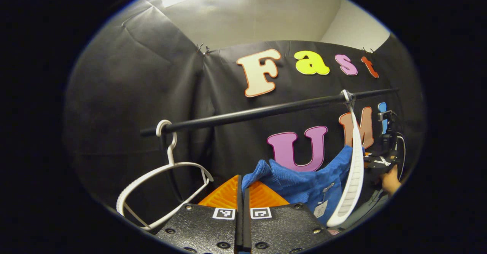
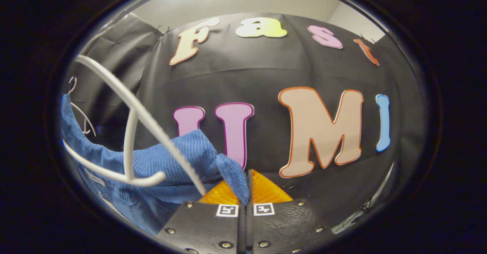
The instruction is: Grasp the clothes on the hanger with both hands and then place them into the laundry hamper below.
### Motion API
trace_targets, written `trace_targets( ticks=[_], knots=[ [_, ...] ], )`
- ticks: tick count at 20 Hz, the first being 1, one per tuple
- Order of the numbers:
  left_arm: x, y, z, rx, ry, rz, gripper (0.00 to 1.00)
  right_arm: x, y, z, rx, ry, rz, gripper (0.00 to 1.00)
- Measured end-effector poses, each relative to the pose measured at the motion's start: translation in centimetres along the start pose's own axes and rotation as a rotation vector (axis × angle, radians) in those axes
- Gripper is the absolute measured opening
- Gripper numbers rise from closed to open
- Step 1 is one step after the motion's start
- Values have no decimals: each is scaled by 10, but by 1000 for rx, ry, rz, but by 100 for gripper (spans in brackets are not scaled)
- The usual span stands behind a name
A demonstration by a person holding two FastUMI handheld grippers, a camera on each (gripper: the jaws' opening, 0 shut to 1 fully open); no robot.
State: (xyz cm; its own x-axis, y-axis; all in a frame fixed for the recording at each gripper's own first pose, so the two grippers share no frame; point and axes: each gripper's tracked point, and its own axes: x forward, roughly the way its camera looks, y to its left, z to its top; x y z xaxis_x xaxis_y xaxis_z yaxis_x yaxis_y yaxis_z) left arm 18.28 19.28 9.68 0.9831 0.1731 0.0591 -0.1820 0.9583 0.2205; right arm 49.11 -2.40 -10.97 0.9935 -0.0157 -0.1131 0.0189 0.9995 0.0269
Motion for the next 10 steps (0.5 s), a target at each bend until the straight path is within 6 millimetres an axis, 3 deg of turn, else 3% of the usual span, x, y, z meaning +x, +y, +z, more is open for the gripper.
trace_targets(
  ticks=[4,7,10],
  knots=[
    [-3,8,-29,15,30,51,2,-14,10,-25,-9,39,5,1],
    [-8,7,-48,-6,75,39,0,-29,21,-30,-25,58,15,1],
    [-16,18,-53,-30,83,58,0,-56,34,-26,6,66,31,1]
  ],
)
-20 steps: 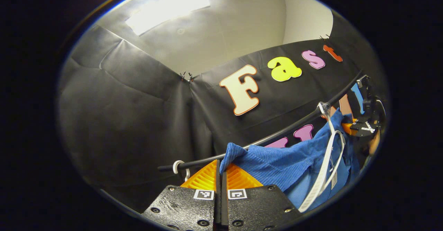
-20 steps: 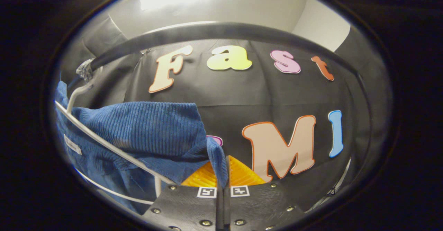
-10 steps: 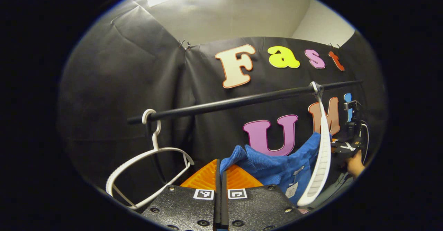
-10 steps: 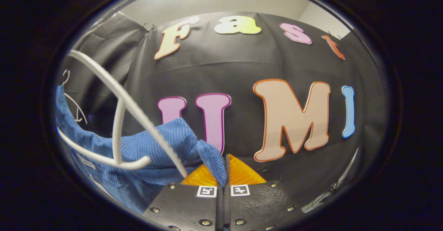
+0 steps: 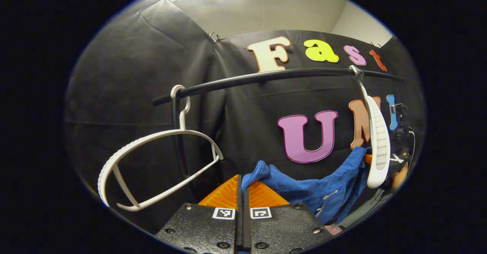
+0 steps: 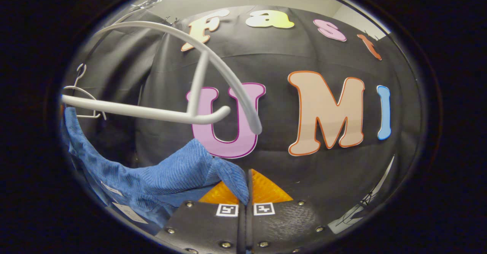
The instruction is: Grasp the clothes on the hanger with both hands and then place them into the laundry hamper below.
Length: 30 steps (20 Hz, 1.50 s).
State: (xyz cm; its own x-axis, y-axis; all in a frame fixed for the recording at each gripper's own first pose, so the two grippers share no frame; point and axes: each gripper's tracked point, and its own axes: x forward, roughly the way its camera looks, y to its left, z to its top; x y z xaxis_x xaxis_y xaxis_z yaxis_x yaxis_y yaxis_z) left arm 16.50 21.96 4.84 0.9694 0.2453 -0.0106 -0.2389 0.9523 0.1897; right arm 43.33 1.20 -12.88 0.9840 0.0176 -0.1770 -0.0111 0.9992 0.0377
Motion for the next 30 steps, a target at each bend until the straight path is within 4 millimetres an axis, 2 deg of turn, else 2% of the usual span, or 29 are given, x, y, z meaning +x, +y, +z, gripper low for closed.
trace_targets(
  ticks=[5,7,8,9,13,16,22,25,27,30],
  knots=[
    [-26,-8,-1,-18,21,-47,0,-57,18,15,23,-13,5,1],
    [-39,-18,2,-34,21,-83,0,-78,20,22,59,-15,2,5],
    [-44,-24,5,-38,18,-101,0,-88,21,26,61,-20,4,0],
    [-50,-29,9,-39,11,-116,2,-97,23,29,60,-20,6,0],
    [-70,-46,18,-55,-6,-159,0,-130,24,38,81,-10,3,1],
    [-79,-62,20,-73,-1,-191,0,-155,27,53,119,-35,8,1],
    [-89,-91,21,-118,11,-228,0,-194,42,79,147,-68,40,0],
    [-89,-99,17,-152,26,-220,0,-208,48,86,182,-83,47,1],
    [-91,-98,10,-179,26,-212,0,-214,53,85,186,-88,54,1],
    [-87,-96,-13,-212,63,-202,0,-217,59,77,180,-77,67,1]
  ],
)
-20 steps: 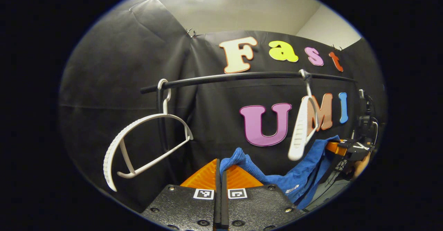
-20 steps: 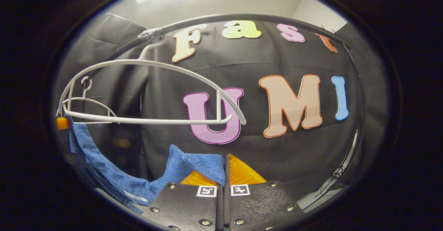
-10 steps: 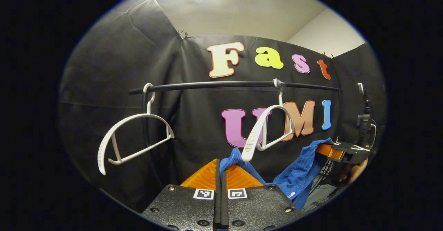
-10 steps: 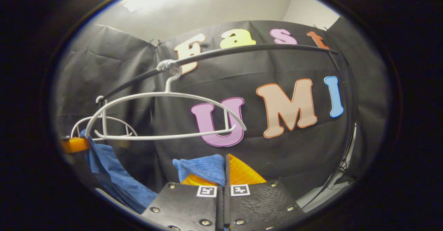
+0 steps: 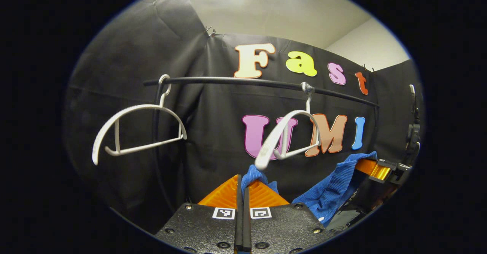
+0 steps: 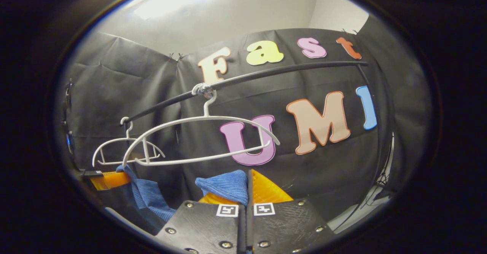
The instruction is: Grasp the clothes on the hanger with both hands and then place them into the laundry hamper below.
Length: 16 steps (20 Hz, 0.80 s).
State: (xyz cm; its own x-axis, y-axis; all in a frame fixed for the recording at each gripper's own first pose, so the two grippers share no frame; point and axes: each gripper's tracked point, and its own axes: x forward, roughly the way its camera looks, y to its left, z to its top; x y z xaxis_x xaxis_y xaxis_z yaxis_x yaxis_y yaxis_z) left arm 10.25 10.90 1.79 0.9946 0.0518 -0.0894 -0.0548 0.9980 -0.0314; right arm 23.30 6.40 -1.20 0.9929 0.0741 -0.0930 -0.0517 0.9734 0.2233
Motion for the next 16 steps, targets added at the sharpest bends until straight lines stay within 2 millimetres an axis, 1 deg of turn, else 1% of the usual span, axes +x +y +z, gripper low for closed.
trace_targets(
  ticks=[1,2,5,7,10,11,13,14,16],
  knots=[
    [2,2,-7,-10,19,7,2,0,2,-2,-1,1,4,1],
    [5,2,-13,-12,33,6,0,-2,4,-4,-8,0,5,1],
    [11,-12,-21,9,47,-19,1,-4,8,-11,2,10,10,1],
    [9,-32,-23,25,45,-59,0,-4,8,-12,12,10,8,1],
    [9,-65,-20,48,37,-129,0,-5,12,-19,35,26,6,1],
    [8,-77,-17,53,31,-154,0,-5,12,-18,29,23,2,1],
    [7,-99,-9,64,20,-201,0,-8,12,-11,16,11,-12,1],
    [7,-110,-5,69,14,-221,0,-8,14,-8,18,6,-11,1],
    [5,-132,8,81,-13,-263,0,-10,20,5,38,-14,-5,1]
  ],
)
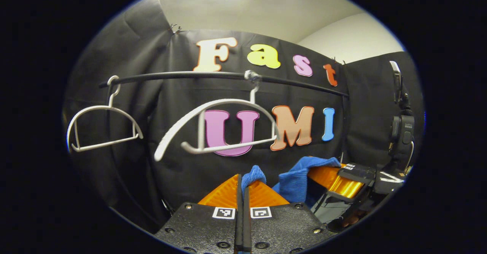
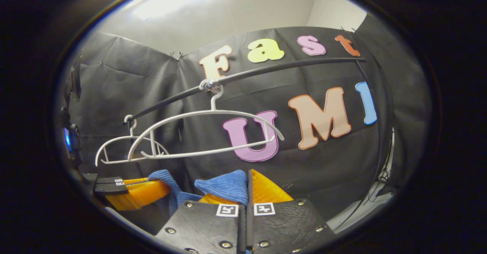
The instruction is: Grasp the clothes on the hanger with both hands and then place them into the laundry hamper below.
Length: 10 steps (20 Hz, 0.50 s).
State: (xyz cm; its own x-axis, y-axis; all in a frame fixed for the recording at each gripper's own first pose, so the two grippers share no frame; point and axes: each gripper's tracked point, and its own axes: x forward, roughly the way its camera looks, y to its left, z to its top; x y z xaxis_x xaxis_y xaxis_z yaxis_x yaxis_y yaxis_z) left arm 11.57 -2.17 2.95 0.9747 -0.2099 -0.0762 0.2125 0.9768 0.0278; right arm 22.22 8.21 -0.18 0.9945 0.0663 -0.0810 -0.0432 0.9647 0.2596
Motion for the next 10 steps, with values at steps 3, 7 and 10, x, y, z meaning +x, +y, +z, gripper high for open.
trace_targets(
  ticks=[3,7,10],
  knots=[
    [8,-25,30,-2,-55,-62,0,-3,-6,23,57,-23,-6,0],
    [10,-39,41,7,-91,-83,0,-12,-19,48,62,-71,-21,1],
    [17,-34,31,15,-89,-59,0,-14,-35,47,12,-71,-53,1]
  ],
)
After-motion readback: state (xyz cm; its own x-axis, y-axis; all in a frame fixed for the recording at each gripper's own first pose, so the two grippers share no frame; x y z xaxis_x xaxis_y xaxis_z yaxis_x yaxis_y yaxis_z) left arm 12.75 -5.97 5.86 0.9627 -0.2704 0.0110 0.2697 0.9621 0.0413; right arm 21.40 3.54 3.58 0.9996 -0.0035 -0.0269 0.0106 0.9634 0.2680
